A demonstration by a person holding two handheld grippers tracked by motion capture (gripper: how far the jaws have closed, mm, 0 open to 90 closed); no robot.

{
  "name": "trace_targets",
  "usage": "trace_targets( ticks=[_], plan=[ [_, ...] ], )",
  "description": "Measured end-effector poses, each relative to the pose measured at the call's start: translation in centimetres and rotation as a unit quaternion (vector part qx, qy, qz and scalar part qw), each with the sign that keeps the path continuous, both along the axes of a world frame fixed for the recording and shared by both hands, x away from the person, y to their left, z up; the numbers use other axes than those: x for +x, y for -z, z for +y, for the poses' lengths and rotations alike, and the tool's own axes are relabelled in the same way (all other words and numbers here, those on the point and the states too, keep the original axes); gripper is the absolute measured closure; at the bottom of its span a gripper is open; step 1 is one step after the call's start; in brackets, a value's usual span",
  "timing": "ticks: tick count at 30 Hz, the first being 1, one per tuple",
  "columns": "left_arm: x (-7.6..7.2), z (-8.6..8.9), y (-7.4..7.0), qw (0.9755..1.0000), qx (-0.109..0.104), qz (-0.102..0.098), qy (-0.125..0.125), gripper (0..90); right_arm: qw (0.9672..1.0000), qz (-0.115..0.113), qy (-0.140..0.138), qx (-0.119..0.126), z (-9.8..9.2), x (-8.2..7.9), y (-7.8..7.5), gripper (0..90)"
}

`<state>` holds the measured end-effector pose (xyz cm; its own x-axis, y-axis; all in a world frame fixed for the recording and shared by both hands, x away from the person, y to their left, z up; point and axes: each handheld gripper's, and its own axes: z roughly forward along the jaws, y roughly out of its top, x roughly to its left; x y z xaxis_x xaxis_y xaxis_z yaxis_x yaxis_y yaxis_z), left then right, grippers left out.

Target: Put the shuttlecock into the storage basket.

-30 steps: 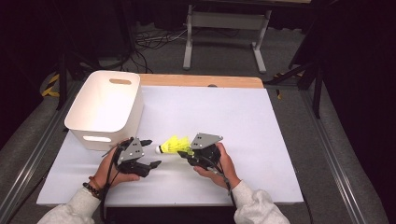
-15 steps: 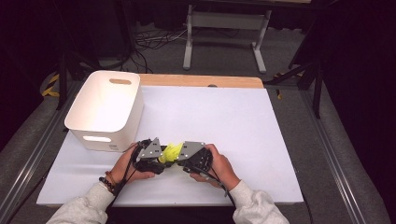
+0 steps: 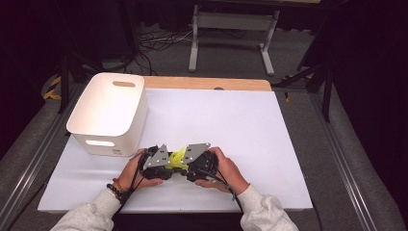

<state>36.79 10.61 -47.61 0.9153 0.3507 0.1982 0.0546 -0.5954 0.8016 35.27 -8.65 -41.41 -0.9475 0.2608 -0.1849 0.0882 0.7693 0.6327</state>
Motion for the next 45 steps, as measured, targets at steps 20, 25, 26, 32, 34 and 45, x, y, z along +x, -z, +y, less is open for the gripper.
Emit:
trace_targets(
  ticks=[20, 25, 26, 32, 34, 45],
  plan=[
    [-0.5, 0.5, -0.4, 0.998, -0.051, -0.034, -0.016, 51.6, 0.9999, -0.013, 0.006, -0.005, -0.5, -0.5, -1.5, 37.5],
    [-0.5, 0.7, -0.5, 0.9973, -0.062, -0.033, -0.018, 51.6, 0.9999, -0.006, 0.012, 0.007, -1.0, -0.2, -1.4, 34.6],
    [-0.5, 0.7, -0.5, 0.9973, -0.062, -0.034, -0.018, 51.6, 0.9999, -0.002, 0.011, 0.008, -1.0, -0.2, -1.4, 34.3],
    [-0.6, 0.9, -0.6, 0.9969, -0.068, -0.036, -0.019, 51.6, 0.9994, -0.025, 0.014, 0.021, -1.5, -0.6, -2.5, 32.7],
    [-0.7, 1.0, -0.6, 0.9964, -0.073, -0.039, -0.018, 51.7, 0.9987, -0.035, 0.011, 0.037, -1.9, -0.9, -2.9, 33.1],
    [-0.8, 1.7, -0.8, 0.9957, -0.079, -0.041, -0.026, 51.6, 0.9874, -0.096, 0.029, 0.122, -4.8, -1.8, -5.4, 30.0]
  ],
)
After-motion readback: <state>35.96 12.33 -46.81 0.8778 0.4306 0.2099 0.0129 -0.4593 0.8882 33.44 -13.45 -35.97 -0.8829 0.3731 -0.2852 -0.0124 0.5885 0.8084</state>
